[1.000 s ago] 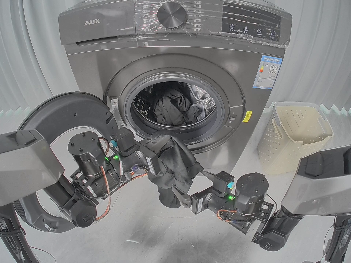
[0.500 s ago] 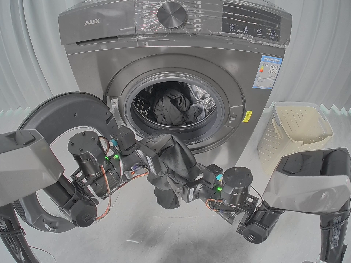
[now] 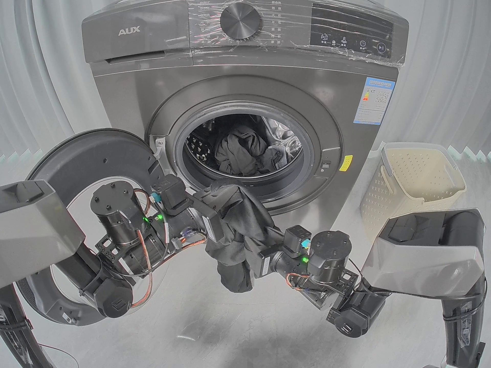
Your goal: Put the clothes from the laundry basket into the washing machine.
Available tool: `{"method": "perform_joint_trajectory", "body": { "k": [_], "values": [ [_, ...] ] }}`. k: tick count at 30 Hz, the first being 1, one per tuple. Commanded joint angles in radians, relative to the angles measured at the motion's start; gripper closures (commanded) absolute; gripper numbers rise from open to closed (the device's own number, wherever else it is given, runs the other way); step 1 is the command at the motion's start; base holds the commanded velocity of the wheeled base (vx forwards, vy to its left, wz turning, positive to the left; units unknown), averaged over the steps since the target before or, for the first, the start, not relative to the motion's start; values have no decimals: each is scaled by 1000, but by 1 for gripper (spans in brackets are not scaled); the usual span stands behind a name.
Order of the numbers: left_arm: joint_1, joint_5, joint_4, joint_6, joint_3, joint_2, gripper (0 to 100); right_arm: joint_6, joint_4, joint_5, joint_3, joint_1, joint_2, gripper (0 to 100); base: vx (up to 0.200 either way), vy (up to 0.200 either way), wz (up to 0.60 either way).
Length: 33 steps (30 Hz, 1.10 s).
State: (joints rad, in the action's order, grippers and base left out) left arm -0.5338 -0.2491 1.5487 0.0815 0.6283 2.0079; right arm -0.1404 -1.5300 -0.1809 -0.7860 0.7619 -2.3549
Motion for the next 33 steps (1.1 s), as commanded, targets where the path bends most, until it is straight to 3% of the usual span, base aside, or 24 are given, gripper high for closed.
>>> {"method": "perform_joint_trajectory", "body": {
  "k": [1, 13, 14, 33],
  "values": [
    [0, -1, 1, 1, -1, -3, 100, -2, -2, -2, 1, 2, -1, 100, 0, 0, 0],
    [3, -2, 1, 0, -7, 9, 100, -5, -7, -9, 86, 17, 123, 100, 0, 0, 0],
    [2, -4, 1, 1, -10, 9, 0, -7, -7, -9, 97, 16, 138, 100, 0, 0, 0],
    [12, -7, 2, 3, -108, 58, 0, -2, 7, -14, 100, -23, 322, 100, 0, 0, 0]
  ]
}}
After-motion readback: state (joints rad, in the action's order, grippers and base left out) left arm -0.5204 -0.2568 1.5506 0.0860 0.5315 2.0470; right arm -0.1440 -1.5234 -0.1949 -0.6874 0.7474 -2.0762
